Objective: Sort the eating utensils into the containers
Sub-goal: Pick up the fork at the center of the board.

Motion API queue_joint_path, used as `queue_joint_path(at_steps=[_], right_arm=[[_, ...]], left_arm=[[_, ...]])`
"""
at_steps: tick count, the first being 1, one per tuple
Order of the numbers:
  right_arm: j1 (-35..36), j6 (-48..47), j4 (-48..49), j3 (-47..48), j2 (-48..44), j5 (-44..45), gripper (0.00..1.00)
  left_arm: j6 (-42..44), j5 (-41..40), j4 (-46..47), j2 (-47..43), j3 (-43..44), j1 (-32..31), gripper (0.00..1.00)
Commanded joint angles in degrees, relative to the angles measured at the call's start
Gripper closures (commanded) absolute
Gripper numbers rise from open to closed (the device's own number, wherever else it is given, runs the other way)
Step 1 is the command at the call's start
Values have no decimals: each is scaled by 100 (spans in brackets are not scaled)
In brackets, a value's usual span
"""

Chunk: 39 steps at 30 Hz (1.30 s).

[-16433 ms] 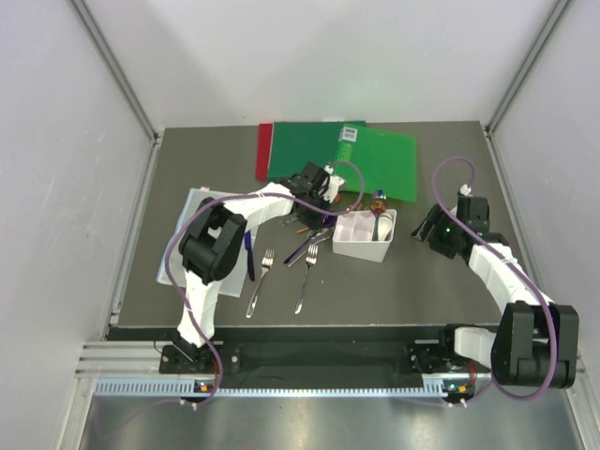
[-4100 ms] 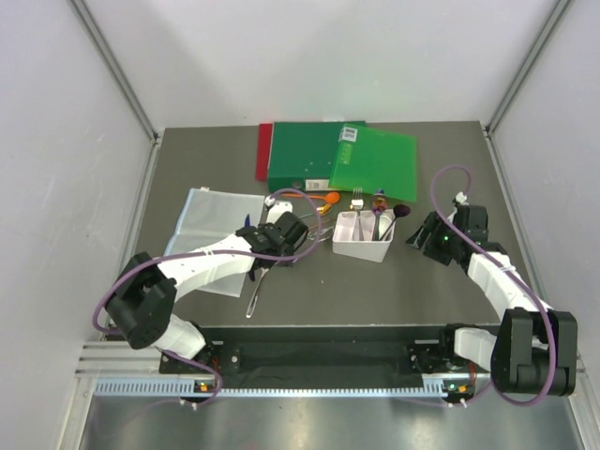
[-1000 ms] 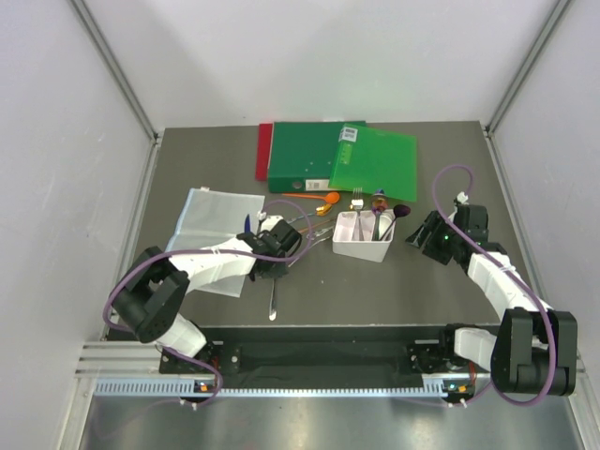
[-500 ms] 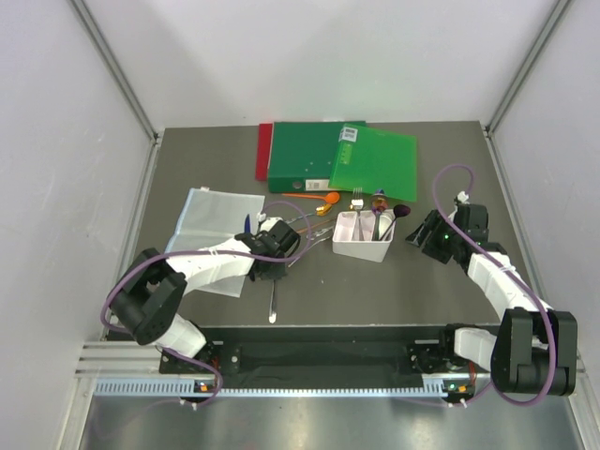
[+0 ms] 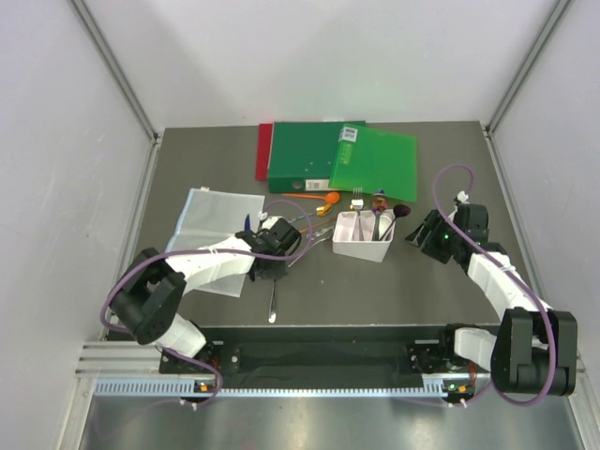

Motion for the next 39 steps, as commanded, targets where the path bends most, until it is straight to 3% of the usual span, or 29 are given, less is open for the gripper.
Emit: queue_joint_path(at_steps=[1, 9, 17, 21, 22, 25, 30, 34, 37, 39], right_arm=[[-43, -9, 156, 108, -79, -67, 38], [-43, -18, 165, 100, -79, -67, 38], [-43, 9, 235, -41, -105, -76, 38], [-43, -18, 191, -41, -166, -50, 38], [-43, -27, 174, -41, -166, -32, 37], [-43, -18, 200, -59, -149, -41, 37], [-43, 26, 314, -94, -70, -102, 37], [-43, 17, 314, -41, -43, -120, 38], [-43, -9, 262, -24, -52, -85, 38], [-43, -35, 244, -23, -61, -67, 38]], left_arm=[[120, -176, 109, 14, 351, -20, 100], [286, -246, 329, 216, 598, -11, 100], [436, -45, 242, 1278, 1081, -20, 100], [497, 122, 145, 1350, 1125, -20, 99], [498, 123, 101, 1307, 1125, -20, 91], [498, 131, -92, 1131, 1047, -20, 80], [515, 246, -216, 867, 827, -28, 74], [585, 307, -119, 1006, 703, -20, 75], [577, 325, -66, 1192, 712, -20, 83], [577, 342, 12, 1262, 677, -20, 94]])
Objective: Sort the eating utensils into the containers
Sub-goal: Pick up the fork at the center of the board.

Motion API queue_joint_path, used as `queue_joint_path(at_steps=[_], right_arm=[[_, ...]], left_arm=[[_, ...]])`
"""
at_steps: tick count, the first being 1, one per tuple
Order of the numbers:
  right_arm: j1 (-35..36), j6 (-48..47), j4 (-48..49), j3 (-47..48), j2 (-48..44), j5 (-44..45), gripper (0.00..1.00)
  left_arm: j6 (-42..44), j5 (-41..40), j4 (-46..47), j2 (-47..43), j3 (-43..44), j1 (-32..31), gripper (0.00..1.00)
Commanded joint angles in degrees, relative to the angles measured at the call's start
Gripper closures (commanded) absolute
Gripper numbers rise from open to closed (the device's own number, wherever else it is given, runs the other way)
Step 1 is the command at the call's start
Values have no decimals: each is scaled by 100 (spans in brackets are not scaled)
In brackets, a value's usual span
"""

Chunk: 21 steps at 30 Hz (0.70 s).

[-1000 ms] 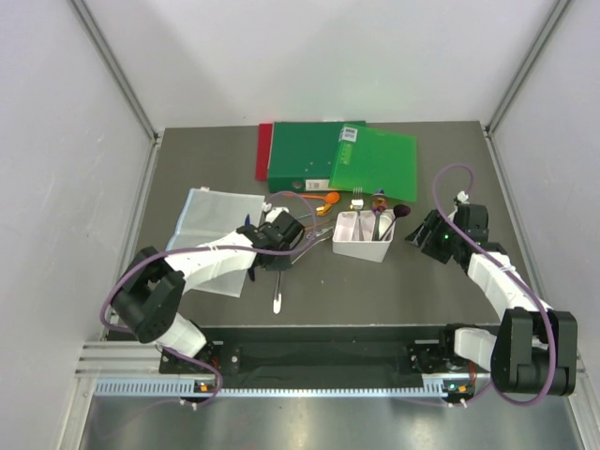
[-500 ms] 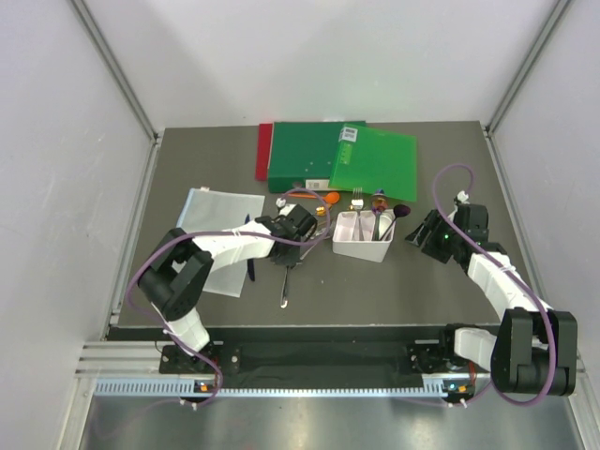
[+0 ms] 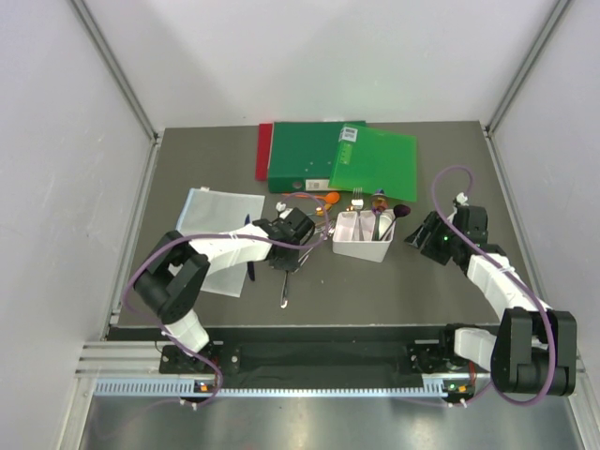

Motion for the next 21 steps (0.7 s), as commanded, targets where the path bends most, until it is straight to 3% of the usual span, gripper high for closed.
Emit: queue_joint_path(at_steps=[1, 8, 21], right_arm=[[-43, -35, 139, 79, -65, -13, 37], [-43, -35, 157, 35, -57, -4, 38], [-43, 0, 192, -17, -83, -30, 38]], left_arm=[[89, 96, -27, 298, -219, -9, 98], [98, 69, 132, 132, -421, -9, 100], [150, -748, 984, -2135, -1019, -87, 100]])
